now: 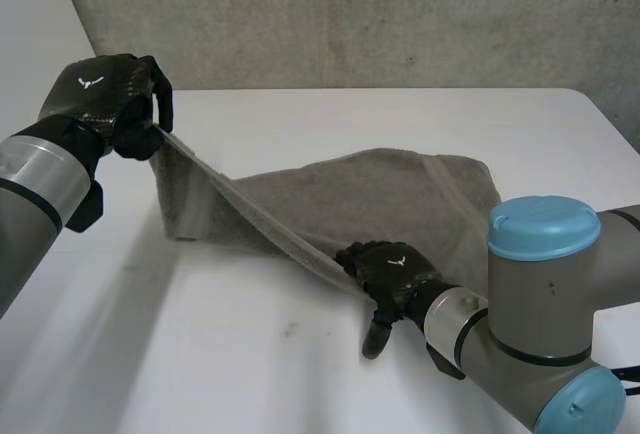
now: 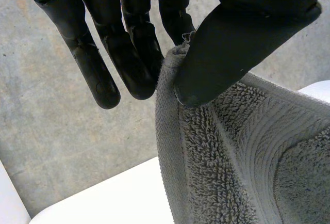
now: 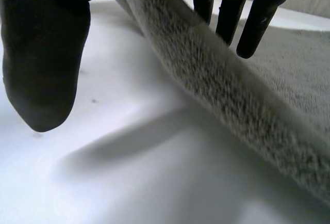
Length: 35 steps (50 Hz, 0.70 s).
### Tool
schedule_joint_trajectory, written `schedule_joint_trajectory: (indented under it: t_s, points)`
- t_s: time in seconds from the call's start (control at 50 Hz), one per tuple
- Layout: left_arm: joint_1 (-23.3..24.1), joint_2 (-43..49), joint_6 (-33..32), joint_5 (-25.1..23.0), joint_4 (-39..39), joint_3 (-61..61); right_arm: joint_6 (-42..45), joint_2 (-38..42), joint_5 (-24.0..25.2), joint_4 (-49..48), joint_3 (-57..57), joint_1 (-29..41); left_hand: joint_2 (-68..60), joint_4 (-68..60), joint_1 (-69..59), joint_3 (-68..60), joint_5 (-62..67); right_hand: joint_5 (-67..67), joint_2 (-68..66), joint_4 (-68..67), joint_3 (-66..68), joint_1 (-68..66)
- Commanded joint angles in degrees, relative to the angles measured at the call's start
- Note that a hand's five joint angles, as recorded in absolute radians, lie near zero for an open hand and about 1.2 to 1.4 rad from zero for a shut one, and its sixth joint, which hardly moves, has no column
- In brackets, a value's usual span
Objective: Fold the towel.
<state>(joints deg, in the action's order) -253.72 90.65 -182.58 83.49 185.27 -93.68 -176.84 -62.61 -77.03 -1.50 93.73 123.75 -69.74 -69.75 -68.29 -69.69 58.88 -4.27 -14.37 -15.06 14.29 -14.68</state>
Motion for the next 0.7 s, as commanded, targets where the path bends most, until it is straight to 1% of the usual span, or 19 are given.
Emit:
schedule_joint_trajectory:
  t_s: [0.02, 0.06, 0.08, 0.12, 0.14, 0.18, 0.2, 0.24, 0.3, 0.34, 0.36, 0.38, 0.46, 0.5, 0.54, 0.56, 0.58, 0.6, 0.7]
  points:
    - [-1.08, 0.05, -0.06, 0.01, 0.01, -0.28, 0.36, 0.39, -0.93, -3.25, 1.10, -1.14, -10.26, -10.25, -11.71, -10.31, 11.12, -10.78, -10.68, -10.00, 10.77, -10.37]
    - [-2.39, 0.14, 0.03, 0.01, 0.01, -0.54, 0.88, -0.23, -2.77, -5.70, 2.32, -2.89, -10.26, -10.25, -11.71, -10.31, 11.12, -18.98, -18.88, -18.20, 18.97, -18.57]
    - [-2.40, 0.14, 0.03, 0.01, 0.01, -0.54, 0.88, -0.23, -2.78, -5.71, 2.33, -2.90, -10.26, -10.25, -11.71, -10.31, 11.12, -19.03, -18.93, -18.24, 19.01, -18.62]
    - [-3.45, 0.14, 0.03, -0.08, 0.01, -0.80, 1.93, -1.36, -3.83, -6.76, 3.29, -5.96, -10.26, -10.25, -11.71, -10.31, 11.12, -25.39, -25.29, -24.60, 25.37, -24.98]
    - [-3.45, 0.14, 0.03, -0.08, 0.01, -0.81, 1.94, -1.37, -3.83, -6.77, 3.30, -5.98, -10.26, -10.25, -11.71, -10.31, 11.12, -25.42, -25.32, -24.63, 25.40, -25.01]
    - [-3.89, 0.14, 0.12, -0.08, 0.01, -0.98, 3.60, -2.33, -3.66, -7.20, 4.70, -8.60, -10.26, -10.25, -11.71, -10.31, 11.12, -34.62, -34.52, -33.84, 34.61, -34.21]
    - [-3.89, 0.14, 0.12, -0.08, 0.01, -0.98, 3.61, -2.34, -3.66, -7.20, 4.70, -8.61, -10.26, -10.25, -11.71, -10.31, 11.12, -34.67, -34.57, -33.88, 34.65, -34.26]
    - [-3.98, 0.14, 0.03, -0.08, 0.01, -1.07, 5.97, -2.86, -3.74, -8.69, 5.93, -9.93, -10.26, -10.25, -11.71, -10.31, 11.12, -45.04, -44.95, -44.26, 45.03, -44.63]
    - [-4.15, 0.14, 0.03, -0.08, 0.01, -1.07, 7.12, -3.04, -3.92, -9.75, 6.64, -10.46, -10.26, -10.25, -11.71, -10.31, 11.12, -48.13, -48.03, -47.34, 48.11, -47.72]
    - [-4.33, 0.14, 0.03, 0.01, 0.01, -1.07, 9.14, -3.39, -4.09, -11.15, 8.12, -12.03, -10.26, -10.25, -11.71, -10.31, 11.12, -58.16, -58.06, -57.37, 58.14, -57.75]
    - [-4.33, 0.14, 0.03, 0.01, 0.01, -1.07, 9.15, -3.39, -4.09, -11.16, 8.13, -12.04, -10.26, -10.25, -11.71, -10.31, 11.12, -58.22, -58.12, -57.43, 58.20, -57.81]
    - [-4.33, 0.14, 0.03, 0.01, 0.01, -1.07, 9.84, -4.00, -4.01, -11.59, 8.83, -13.00, -10.26, -10.25, -11.71, -10.31, 11.12, -63.38, -63.28, -62.60, 63.37, -62.97]
    - [-4.42, 0.05, -0.06, 0.01, -0.08, -1.07, 10.73, -6.56, -3.57, -11.78, 9.98, -15.03, -10.26, -10.25, -11.71, -10.31, 11.12, -64.61, -64.51, -63.83, 64.60, -64.20]
    - [-4.59, -0.03, 0.03, 0.01, -0.17, -1.16, 10.64, -9.79, -3.39, -11.69, 10.33, -16.26, -10.26, -10.25, -11.71, -10.31, 11.12, -57.75, -57.65, -56.96, 57.73, -57.34]
    - [-4.59, -0.12, 0.12, 0.01, -0.17, -1.16, 10.64, -10.85, -3.30, -11.25, 10.33, -16.52, -10.26, -10.25, -11.71, -10.31, 11.12, -55.88, -55.78, -55.10, 55.87, -55.47]
    - [-4.59, -0.21, 0.12, 0.01, -0.17, -1.24, 10.64, -11.39, -3.22, -10.99, 10.50, -16.87, -10.26, -10.25, -11.71, -10.31, 11.12, -58.70, -58.60, -57.91, 58.68, -58.29]
    - [-4.59, -0.21, 0.12, 0.01, -0.17, -1.25, 10.64, -11.39, -3.22, -10.98, 10.50, -16.88, -10.26, -10.25, -11.71, -10.31, 11.12, -58.72, -58.63, -57.94, 58.71, -58.31]
    - [-4.59, -0.47, 0.47, 0.01, -0.25, -1.33, 10.81, -11.30, -2.87, -11.07, 10.85, -16.96, -10.26, -10.25, -11.71, -10.31, 11.12, -65.66, -65.56, -64.87, 65.64, -65.25]
    - [-4.59, -0.74, 1.79, -0.08, -0.17, -1.86, 11.95, -10.87, 1.25, -10.72, 11.47, -17.58, -10.26, -10.25, -11.71, -10.31, 11.12, -65.73, -65.63, -64.94, 65.71, -65.32]
